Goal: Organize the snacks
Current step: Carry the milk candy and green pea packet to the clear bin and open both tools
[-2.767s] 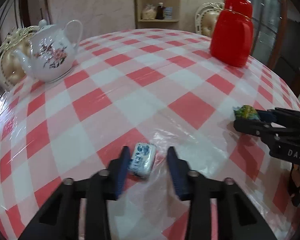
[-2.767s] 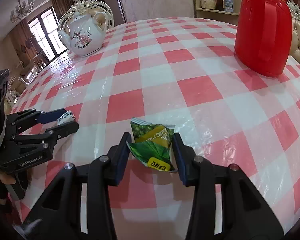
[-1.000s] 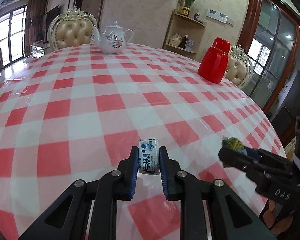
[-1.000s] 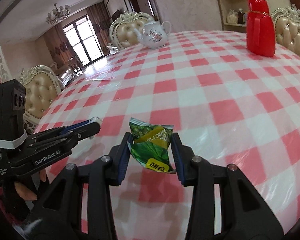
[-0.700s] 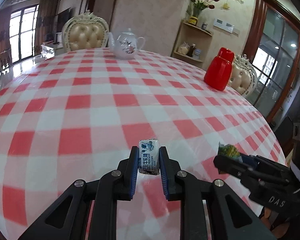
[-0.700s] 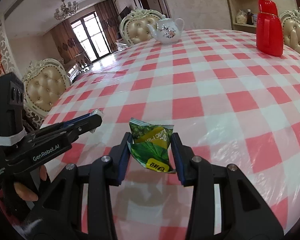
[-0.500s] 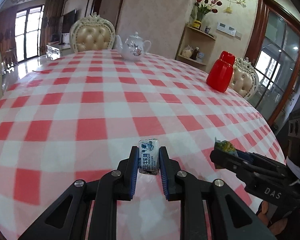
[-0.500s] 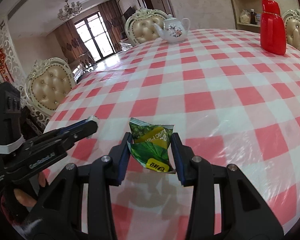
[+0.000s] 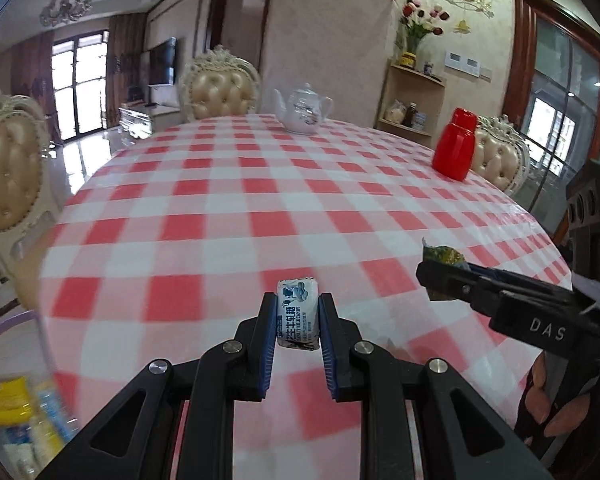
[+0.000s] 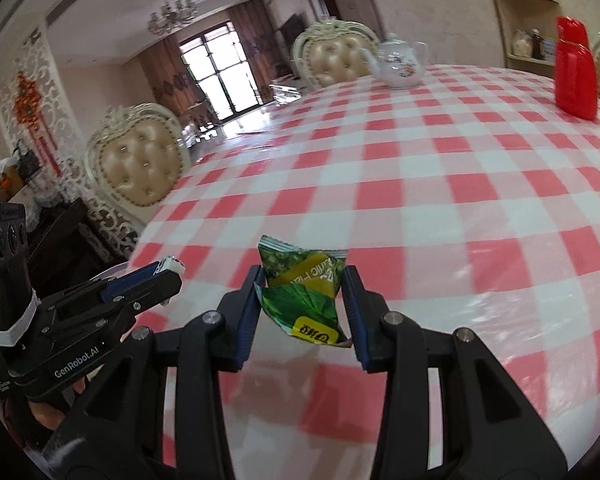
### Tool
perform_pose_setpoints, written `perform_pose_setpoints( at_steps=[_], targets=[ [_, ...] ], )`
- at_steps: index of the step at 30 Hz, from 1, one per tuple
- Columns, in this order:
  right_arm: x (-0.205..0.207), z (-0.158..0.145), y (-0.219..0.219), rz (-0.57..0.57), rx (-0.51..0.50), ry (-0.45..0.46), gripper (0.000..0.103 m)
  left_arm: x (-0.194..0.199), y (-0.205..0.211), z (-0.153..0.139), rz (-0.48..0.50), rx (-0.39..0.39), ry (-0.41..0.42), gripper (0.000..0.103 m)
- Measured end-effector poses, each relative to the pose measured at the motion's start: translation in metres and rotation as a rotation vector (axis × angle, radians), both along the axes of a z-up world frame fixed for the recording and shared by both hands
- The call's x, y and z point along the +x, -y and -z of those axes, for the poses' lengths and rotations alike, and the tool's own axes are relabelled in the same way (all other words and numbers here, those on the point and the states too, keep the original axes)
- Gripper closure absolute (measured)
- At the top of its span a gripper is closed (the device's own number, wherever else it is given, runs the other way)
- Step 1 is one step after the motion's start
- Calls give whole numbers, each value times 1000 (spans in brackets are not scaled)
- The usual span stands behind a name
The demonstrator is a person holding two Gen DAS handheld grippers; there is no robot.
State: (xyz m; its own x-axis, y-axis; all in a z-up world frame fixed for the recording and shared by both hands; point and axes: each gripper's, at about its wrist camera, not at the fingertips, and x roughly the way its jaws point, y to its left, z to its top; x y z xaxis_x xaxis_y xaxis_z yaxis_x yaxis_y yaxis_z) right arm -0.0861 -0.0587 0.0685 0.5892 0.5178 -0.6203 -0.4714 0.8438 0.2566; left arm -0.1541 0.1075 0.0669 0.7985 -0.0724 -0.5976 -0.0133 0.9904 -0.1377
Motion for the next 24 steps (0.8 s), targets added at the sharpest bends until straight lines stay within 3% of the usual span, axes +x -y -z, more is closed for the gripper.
perform_pose_setpoints(
  at_steps=[7, 15, 24],
  targets=[
    [-36, -4, -60, -137, -7, 14, 59, -54, -54, -6, -100, 8, 32, 82],
    [-91, -8, -147, -334, -82, 62, 59, -111, -125, -9, -255, 33, 58, 82],
    [-148, 28, -241, -585, -193, 30, 59, -146, -194, -17, -437, 87, 69, 82]
  ],
)
